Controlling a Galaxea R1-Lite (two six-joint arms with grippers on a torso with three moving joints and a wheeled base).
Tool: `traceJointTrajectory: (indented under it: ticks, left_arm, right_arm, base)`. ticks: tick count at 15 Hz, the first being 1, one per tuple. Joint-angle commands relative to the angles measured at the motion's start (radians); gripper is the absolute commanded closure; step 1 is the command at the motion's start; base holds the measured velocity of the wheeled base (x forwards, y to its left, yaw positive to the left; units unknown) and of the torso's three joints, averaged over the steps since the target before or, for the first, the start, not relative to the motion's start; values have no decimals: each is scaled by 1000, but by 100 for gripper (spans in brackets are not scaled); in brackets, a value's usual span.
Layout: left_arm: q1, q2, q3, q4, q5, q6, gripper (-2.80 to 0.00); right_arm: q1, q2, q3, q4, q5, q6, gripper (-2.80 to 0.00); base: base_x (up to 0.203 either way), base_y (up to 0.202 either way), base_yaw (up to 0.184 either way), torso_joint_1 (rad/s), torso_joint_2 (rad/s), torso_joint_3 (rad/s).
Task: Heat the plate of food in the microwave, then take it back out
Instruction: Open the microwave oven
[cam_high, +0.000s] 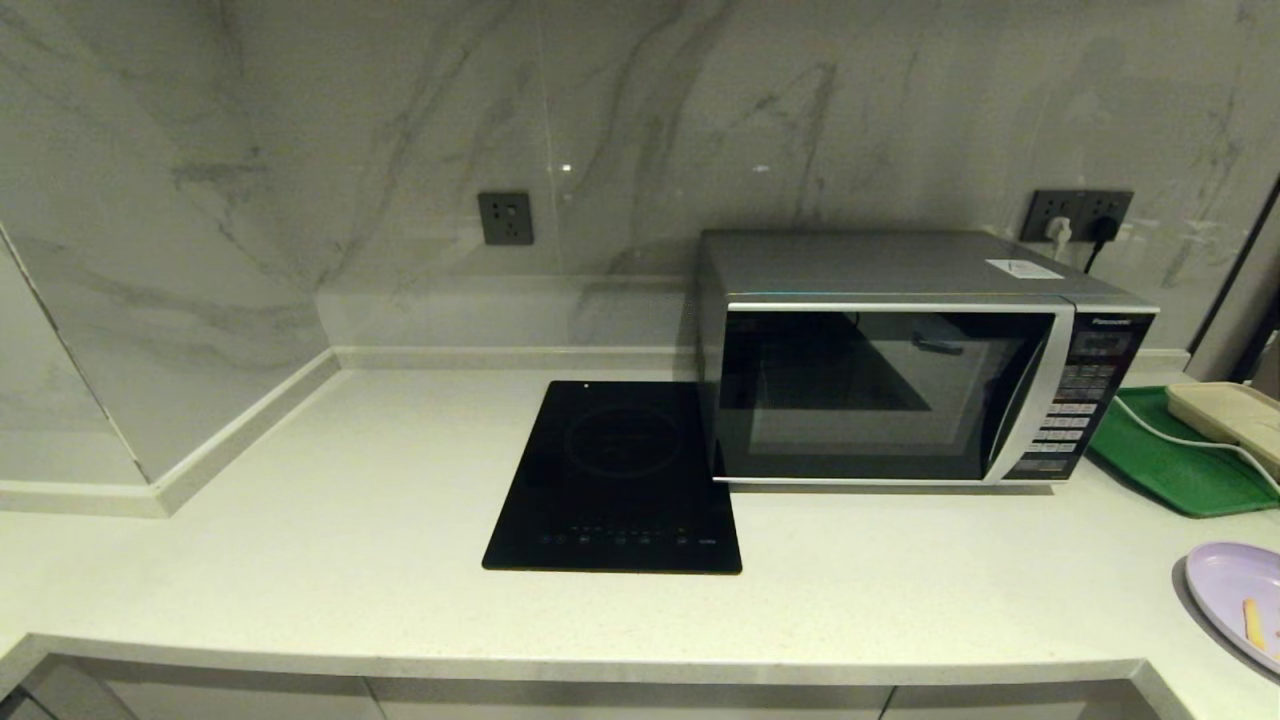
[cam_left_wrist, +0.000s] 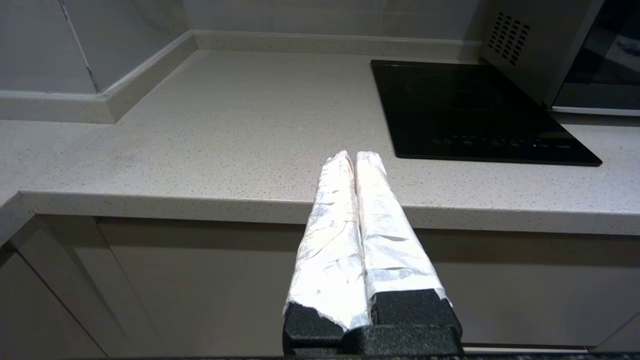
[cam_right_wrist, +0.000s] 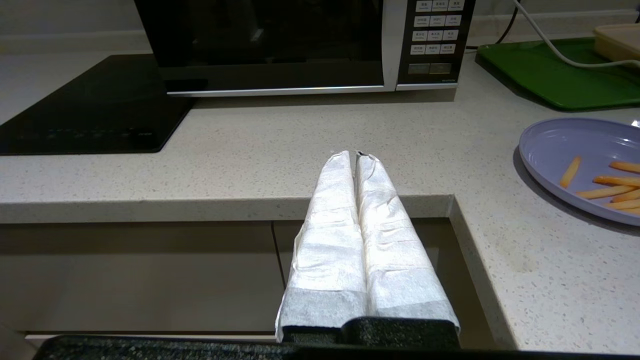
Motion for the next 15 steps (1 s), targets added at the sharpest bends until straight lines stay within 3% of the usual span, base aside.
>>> traceJointTrajectory:
  ticks: [1,9,12,14,15]
  left_arm:
    - [0,0,0,0,0,0,0]
    - [0,0,0,0,0,0,0]
    - [0,0,0,0,0,0,0]
    - [0,0,0,0,0,0,0]
    - [0,0,0,0,0,0,0]
  right_arm:
    - [0,2,1,0,1,-3,0]
    - [0,2,2,0,5,-19,0]
    - [0,2,-1,2,-15,20,0]
    - [0,12,-62,9,-15,15,0]
    - [0,51,-154,25,-14,20,0]
  base:
    - [0,0,0,0,0,0]
    - [0,0,0,0,0,0]
    - [0,0,0,0,0,0]
    - [0,0,0,0,0,0]
    - [0,0,0,0,0,0]
